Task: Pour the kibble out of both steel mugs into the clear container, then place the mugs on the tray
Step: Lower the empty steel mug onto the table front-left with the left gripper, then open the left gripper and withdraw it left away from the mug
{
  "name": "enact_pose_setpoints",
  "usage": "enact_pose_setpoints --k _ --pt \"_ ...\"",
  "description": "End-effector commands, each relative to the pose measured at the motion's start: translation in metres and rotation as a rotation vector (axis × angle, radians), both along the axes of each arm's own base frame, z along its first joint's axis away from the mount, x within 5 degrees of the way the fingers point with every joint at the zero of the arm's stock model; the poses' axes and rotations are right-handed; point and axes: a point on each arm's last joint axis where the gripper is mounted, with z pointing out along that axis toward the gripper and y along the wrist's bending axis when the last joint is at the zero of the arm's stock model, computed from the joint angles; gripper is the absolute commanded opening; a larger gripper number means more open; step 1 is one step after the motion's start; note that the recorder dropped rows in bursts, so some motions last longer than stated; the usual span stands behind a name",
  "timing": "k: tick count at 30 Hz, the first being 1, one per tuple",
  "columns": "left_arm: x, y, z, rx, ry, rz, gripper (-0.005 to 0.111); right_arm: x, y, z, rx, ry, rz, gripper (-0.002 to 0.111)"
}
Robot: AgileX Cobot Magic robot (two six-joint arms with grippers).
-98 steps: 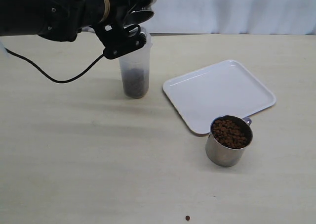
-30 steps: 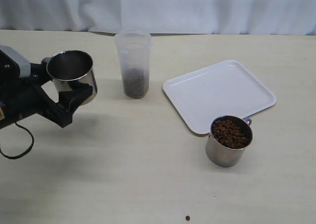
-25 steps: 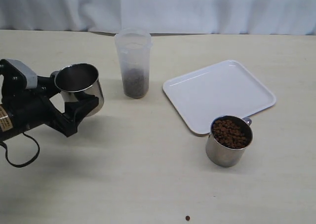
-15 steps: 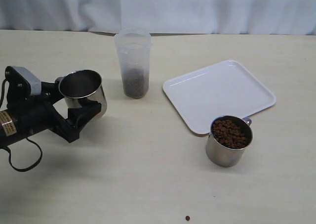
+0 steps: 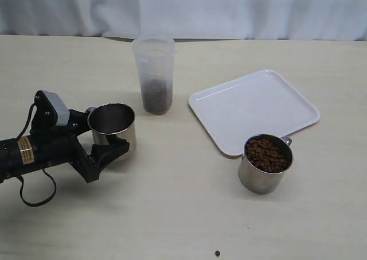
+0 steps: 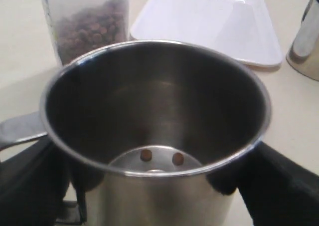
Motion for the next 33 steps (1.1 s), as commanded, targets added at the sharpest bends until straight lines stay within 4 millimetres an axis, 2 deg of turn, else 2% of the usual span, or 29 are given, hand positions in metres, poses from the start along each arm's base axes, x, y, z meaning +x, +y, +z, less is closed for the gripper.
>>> enact_pose_setpoints --k 1,5,8,11,12,14,15,17,18,23,28,33 --pt "0.007 0.0 -0.008 0.042 -0.003 -0.02 0.0 0.0 0.0 -0.002 -0.008 0.002 0.004 0.005" --pt "0.009 -0.01 -0.018 0.11 0.012 -0.086 0.0 0.0 0.0 -0.002 -0.008 0.002 0.004 0.005" --pt "0.011 -0.019 -0.018 0.13 -0.005 -0.12 0.0 0.0 0.0 -0.002 -0.008 0.002 0.004 0.005" --pt "0.012 -0.019 -0.018 0.13 -0.002 -0.102 0.001 0.0 0.0 -0.002 -0.008 0.002 0.004 0.005" --pt "0.009 -0.02 -0.017 0.124 -0.011 -0.14 0.008 0.0 0.0 -0.002 -0.008 0.002 0.004 0.005" --pt "0.006 -0.023 -0.016 0.115 -0.025 -0.199 0.031 0.0 0.0 -0.002 -0.008 0.002 0.004 0.005" --pt "0.005 -0.023 -0.015 0.117 -0.026 -0.21 0.047 0.0 0.0 -0.002 -0.008 0.002 0.004 0.005" --pt "0.003 -0.024 -0.016 0.117 -0.018 -0.222 0.069 0.0 0.0 -0.002 -0.008 0.002 0.004 0.005" --pt "0.004 -0.023 -0.015 0.116 -0.019 -0.214 0.073 0.0 0.0 -0.002 -0.008 0.002 0.004 0.005" --pt "0.006 -0.011 -0.004 0.101 -0.019 -0.212 0.074 0.0 0.0 -0.002 -0.008 0.002 0.004 0.005" --pt "0.005 0.012 0.008 0.125 0.002 -0.244 0.074 0.0 0.0 -0.002 -0.008 0.002 0.004 0.005" --pt "0.001 0.021 0.015 0.097 0.047 -0.263 0.074 0.0 0.0 -0.002 -0.008 0.002 0.004 0.005"
